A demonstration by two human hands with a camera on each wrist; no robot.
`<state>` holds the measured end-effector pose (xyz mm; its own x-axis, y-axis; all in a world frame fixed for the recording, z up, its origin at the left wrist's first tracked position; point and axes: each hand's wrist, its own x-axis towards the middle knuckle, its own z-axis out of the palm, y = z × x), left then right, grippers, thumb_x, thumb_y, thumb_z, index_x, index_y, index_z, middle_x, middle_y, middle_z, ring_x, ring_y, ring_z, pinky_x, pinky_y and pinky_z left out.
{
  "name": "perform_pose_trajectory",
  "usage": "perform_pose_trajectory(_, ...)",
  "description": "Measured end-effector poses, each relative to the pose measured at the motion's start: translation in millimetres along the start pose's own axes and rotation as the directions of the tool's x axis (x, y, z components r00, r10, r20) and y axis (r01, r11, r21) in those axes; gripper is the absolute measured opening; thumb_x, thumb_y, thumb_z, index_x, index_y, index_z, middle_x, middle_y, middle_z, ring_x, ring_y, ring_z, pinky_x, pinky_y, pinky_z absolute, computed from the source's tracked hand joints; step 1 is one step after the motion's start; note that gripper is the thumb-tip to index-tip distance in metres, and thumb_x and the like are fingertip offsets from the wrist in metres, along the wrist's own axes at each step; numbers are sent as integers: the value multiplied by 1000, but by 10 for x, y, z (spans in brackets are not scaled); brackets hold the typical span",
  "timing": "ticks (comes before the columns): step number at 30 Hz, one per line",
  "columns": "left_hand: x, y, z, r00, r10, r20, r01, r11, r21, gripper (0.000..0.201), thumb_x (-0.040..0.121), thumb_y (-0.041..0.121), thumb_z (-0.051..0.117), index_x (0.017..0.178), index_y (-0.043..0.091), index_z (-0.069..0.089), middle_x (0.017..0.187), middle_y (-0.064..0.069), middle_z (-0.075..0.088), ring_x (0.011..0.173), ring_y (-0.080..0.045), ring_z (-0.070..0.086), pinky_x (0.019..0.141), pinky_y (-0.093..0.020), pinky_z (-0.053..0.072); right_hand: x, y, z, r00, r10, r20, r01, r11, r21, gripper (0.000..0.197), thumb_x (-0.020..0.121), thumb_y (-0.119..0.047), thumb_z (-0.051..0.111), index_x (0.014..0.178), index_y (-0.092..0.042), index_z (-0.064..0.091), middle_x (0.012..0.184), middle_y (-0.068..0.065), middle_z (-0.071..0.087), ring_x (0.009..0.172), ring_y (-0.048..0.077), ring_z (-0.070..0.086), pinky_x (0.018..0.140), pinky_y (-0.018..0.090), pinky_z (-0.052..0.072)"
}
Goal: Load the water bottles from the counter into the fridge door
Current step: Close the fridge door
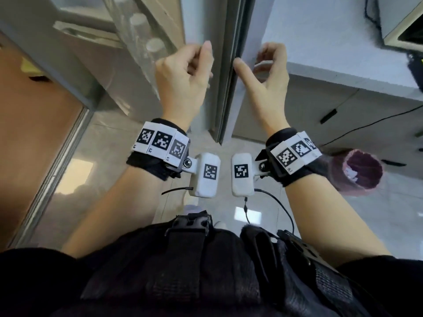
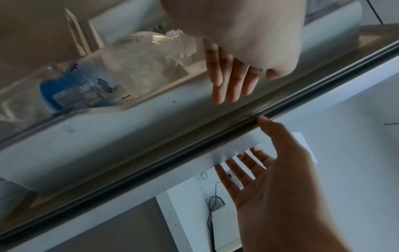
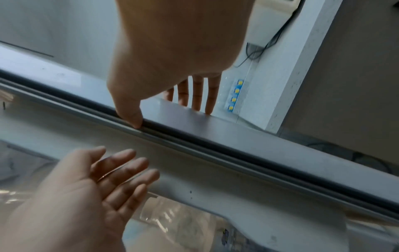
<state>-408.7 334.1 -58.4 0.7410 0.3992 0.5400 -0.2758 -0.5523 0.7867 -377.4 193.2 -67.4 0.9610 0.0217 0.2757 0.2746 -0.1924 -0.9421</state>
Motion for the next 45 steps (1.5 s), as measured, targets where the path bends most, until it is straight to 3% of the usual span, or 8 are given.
perform_pose_trajectory(5, -194, -105, -577, 995, -42, -95, 50, 995, 88, 35, 91, 29, 49, 70, 2, 57, 48, 0, 53, 47, -19, 60, 49, -40, 52, -281, -182, 458, 968, -73, 238, 47, 992, 114, 32, 75, -24, 73, 87, -17, 44, 75, -1, 48, 65, 8, 46, 63, 20, 42)
perform_pose_trajectory(7, -215, -223, -858, 977, -66, -204, 101, 980, 170, 33, 91, 26, 49, 70, 2, 54, 46, 14, 40, 43, -7, 48, 51, -29, 42, -339, -249, 700, 931, -87, 356, 39, 990, 139, 28, 76, -22, 70, 85, -18, 45, 72, 1, 49, 65, 12, 47, 66, 29, 43)
perform_pose_trajectory(12, -229, -530, -1556, 924, -131, -360, 205, 963, 175, 34, 89, 34, 41, 83, 3, 54, 60, 14, 45, 54, -12, 48, 57, -25, 40, -457, -462, 1434, 799, -86, 595, -42, 979, 199, 17, 79, -22, 65, 82, -18, 48, 74, 6, 53, 66, 24, 56, 71, 47, 53)
perform_pose_trajectory(16, -131, -867, -2109, 900, -156, -406, 249, 950, 188, 33, 90, 39, 39, 92, 9, 53, 76, -2, 56, 69, -26, 57, 67, -46, 52, -540, -699, 2068, 717, -72, 694, -92, 976, 196, 10, 86, -22, 56, 80, -16, 51, 76, 14, 60, 68, 22, 61, 69, 35, 53)
perform_pose_trajectory(23, 332, -1463, -2912, 926, -199, -319, 281, 931, 235, 59, 87, 46, 31, 119, 2, 51, 116, -10, 55, 106, -18, 52, 89, -17, 38, -407, -926, 3219, 642, -48, 765, -96, 985, 142, 25, 89, -31, 49, 97, -10, 60, 89, 7, 69, 86, 28, 69, 76, 32, 51)
perform_pose_trajectory(28, 817, -1952, -3238, 901, -320, -294, 392, 890, 233, 52, 99, 29, 35, 142, 1, 24, 146, -15, 34, 136, -25, 32, 113, -33, 26, -92, -1000, 3871, 641, -42, 766, -100, 986, 137, 21, 90, -31, 47, 100, -19, 61, 97, 5, 69, 84, 18, 69, 77, 29, 52)
perform_pose_trajectory(37, 1870, -2831, -3501, 841, -317, -438, 442, 869, 221, 45, 101, 17, 33, 140, -3, 23, 145, -19, 33, 135, -27, 33, 98, -9, 19, 768, -806, 4976, 681, -38, 731, -94, 986, 139, 9, 78, -25, 52, 82, -28, 59, 96, 13, 69, 73, 16, 66, 66, 24, 48)
perform_pose_trajectory(45, 2843, -3529, -3523, 812, -414, -412, 471, 881, 42, 56, 97, 30, 32, 142, 1, 18, 151, -17, 27, 141, -26, 24, 119, -44, 20, 1598, -691, 5724, 619, -60, 783, -40, 993, 108, 12, 87, -2, 52, 95, -10, 59, 87, 16, 65, 59, -7, 62, 56, 5, 44)
